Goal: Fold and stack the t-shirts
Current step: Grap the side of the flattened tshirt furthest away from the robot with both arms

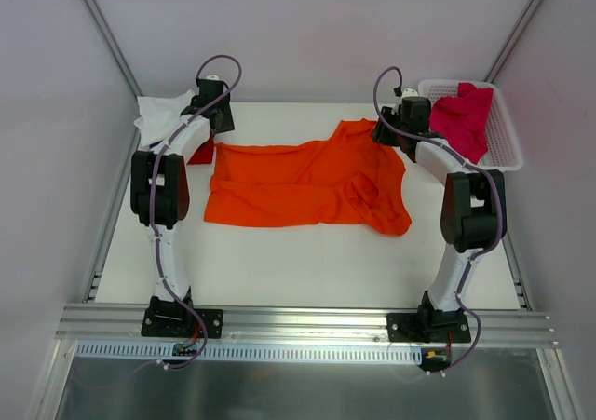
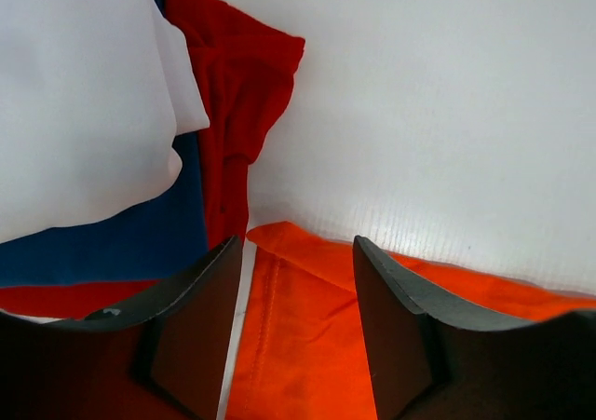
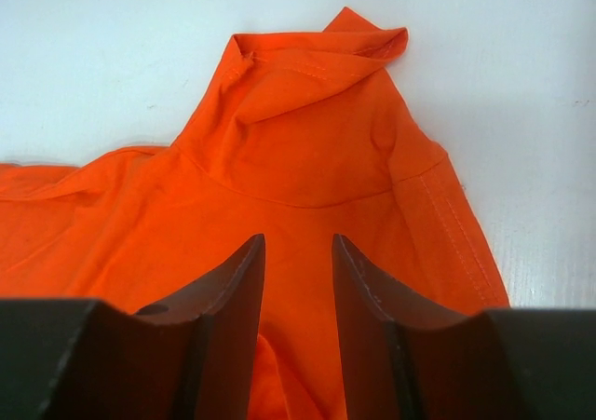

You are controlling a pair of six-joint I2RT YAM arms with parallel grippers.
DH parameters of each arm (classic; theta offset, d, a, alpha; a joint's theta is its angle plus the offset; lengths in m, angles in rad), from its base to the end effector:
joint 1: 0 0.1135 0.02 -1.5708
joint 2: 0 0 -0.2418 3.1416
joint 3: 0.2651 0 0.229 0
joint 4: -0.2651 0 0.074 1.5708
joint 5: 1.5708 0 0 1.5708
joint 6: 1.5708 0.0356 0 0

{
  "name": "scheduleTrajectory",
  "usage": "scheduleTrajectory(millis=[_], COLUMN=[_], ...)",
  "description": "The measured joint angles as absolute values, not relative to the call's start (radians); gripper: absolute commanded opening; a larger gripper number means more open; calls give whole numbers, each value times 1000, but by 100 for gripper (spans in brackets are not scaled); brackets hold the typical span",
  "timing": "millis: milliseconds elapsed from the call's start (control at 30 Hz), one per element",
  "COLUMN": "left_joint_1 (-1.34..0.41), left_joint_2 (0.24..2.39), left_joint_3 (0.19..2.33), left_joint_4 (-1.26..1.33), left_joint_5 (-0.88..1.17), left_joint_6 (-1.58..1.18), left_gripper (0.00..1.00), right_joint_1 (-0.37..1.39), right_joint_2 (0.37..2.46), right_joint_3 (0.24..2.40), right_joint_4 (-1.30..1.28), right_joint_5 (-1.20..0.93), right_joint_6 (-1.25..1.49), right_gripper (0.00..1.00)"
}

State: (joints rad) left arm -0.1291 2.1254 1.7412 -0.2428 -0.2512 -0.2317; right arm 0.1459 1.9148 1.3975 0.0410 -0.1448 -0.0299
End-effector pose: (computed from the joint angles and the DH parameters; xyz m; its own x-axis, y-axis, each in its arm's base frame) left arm 0.4598 -0.0508 0.2282 -0.5491 -0.1530 -0.8216 -0.2065 0.9775 -0.0440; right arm 0.4152 0.0662 0.2339 -0.4453 -0.0953 -0.8903 -0.2842 0.9580 0.0396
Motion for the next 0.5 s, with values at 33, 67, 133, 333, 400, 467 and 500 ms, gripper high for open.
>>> scheduleTrajectory(millis=[33, 67, 133, 333, 400, 467, 500], left_joint_1=[-129, -129, -123, -116, -116, -115, -110], left_joint_2=[2130, 2136, 2150, 2179, 2189, 2197, 2202], left_joint_3=[1744, 1748, 1753, 1755, 1764, 1772, 1778], left_joint_4=[-253, -268, -292, -368, -394, -414, -421], left_joint_5=[-250, -246, -242, -232, -226, -218, -217], left_joint_6=[-229, -228, -227, -227, -227, -227, -227], left_gripper=[52, 52, 52, 52, 52, 51, 50], right_joint_1=[143, 141, 137, 124, 121, 119, 118], right_joint_2=[1917, 1918, 1919, 1918, 1918, 1918, 1918], right_joint_3=[1398, 1397, 1397, 1391, 1385, 1376, 1373], right_joint_4=[41, 41, 41, 52, 58, 64, 64], right_joint_5=[-147, -148, -150, -163, -166, -168, -170], right_joint_6=[-28, -27, -25, -16, -15, -14, -14], right_gripper=[38, 38, 38, 38, 38, 38, 38])
